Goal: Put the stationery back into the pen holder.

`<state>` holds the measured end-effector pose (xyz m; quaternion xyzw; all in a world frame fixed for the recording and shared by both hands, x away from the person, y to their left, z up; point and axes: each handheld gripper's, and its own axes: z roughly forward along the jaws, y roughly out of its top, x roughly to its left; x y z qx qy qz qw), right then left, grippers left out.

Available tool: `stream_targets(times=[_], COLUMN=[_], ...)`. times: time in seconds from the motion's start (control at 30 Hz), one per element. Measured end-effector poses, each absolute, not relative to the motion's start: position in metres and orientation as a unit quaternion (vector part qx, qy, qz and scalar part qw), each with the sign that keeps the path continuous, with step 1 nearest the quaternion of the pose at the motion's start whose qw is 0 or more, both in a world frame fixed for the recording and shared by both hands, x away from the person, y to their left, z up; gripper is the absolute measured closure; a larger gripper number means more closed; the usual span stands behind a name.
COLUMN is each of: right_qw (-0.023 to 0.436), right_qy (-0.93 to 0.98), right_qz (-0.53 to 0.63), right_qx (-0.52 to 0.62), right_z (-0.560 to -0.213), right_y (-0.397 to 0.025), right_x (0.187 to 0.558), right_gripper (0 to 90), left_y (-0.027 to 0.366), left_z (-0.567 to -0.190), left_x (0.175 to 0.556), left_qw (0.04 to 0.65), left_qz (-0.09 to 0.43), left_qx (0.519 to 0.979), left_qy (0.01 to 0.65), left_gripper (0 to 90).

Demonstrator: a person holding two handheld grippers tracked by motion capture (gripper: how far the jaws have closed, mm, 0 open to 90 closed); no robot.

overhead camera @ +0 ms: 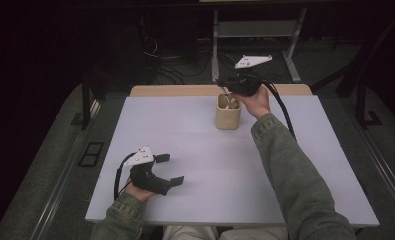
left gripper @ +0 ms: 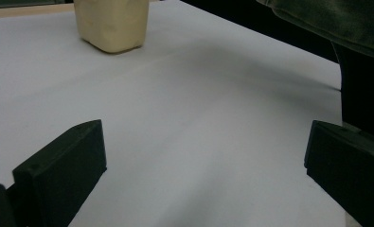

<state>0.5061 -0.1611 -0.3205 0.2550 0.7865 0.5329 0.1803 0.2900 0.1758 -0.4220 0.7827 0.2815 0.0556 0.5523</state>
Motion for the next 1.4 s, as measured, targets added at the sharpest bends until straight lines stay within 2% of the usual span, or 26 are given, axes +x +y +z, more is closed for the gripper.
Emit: stream_targets(times=[0.7,0.83,0.97,1.17,1.33,1.4], right_qw=[0.17,0.175,0.173,0.153,0.142,0.138], right_qy=[0.785,0.785,0.787,0.788,0.796,0.803], right_qz=[0.513,0.505,0.498,0.484,0.465,0.453], right_qx=[0.302,0.312,0.321,0.349,0.36,0.361], right_z=[-0.363,-0.363,-0.36,-0.355,-0.352,-0.35], right_y=[-0.176,-0.179,-0.183,-0.191,-0.196,-0.196], right_x=[0.496,0.493,0.487,0.475,0.463,0.458], right_gripper=[77.8,66.0,58.4,37.0,12.2,9.5], left_y=[0.173,0.173,0.173,0.172,0.172,0.172], left_z=[-0.423,-0.423,-0.423,-0.423,-0.423,-0.424], left_x=[0.29,0.29,0.29,0.289,0.289,0.289], left_qw=[0.547,0.546,0.547,0.547,0.547,0.547], left_qz=[0.056,0.056,0.055,0.053,0.052,0.052], left_qx=[0.788,0.788,0.787,0.788,0.788,0.788], left_qy=[0.278,0.279,0.278,0.278,0.277,0.278], left_gripper=[0.0,0.0,0.0,0.0,0.0,0.0])
